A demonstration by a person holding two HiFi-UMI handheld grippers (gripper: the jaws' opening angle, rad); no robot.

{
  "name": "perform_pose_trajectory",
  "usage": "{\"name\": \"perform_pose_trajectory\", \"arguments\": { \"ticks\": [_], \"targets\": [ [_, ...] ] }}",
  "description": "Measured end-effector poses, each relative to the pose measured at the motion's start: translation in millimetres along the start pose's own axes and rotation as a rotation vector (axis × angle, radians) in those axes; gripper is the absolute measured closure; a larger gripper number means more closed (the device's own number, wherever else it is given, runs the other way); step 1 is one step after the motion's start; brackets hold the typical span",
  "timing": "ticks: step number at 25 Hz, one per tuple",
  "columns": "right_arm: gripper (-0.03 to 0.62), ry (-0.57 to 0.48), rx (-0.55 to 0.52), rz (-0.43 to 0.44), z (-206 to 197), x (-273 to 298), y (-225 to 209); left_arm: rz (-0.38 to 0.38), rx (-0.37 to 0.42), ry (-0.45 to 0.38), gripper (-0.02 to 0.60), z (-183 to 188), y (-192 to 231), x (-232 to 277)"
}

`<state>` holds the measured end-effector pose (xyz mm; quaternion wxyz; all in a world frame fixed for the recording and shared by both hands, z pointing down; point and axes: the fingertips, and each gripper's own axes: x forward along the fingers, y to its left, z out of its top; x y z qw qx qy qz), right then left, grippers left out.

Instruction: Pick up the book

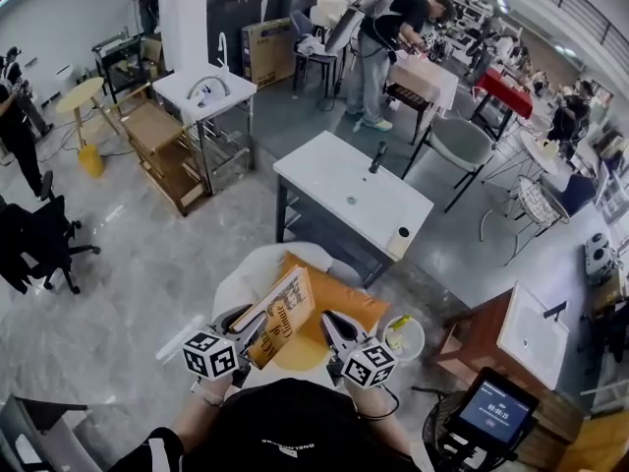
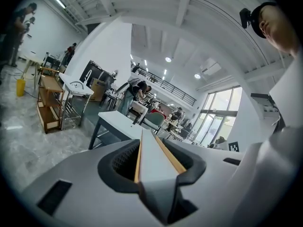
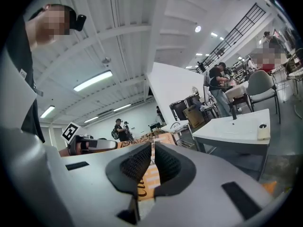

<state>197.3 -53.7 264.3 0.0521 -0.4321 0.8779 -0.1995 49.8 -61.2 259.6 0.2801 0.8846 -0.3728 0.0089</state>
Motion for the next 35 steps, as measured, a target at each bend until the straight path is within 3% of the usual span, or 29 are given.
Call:
{"name": "perform_pose_trajectory", "arguments": {
  "ticks": [12,35],
  "targets": [
    [0.554,-0.008,-0.056,0.009,8.9,4.5,11.9,-0.008,-0.004,-0.017,0.425,9.8,-2.2,-4.0],
    [0.554,-0.002,0.023,-0.024,-3.6,-3.7,4.6,0.01,-0.036,0.001,0.425,1.7,2.5,-6.3]
  ]
}}
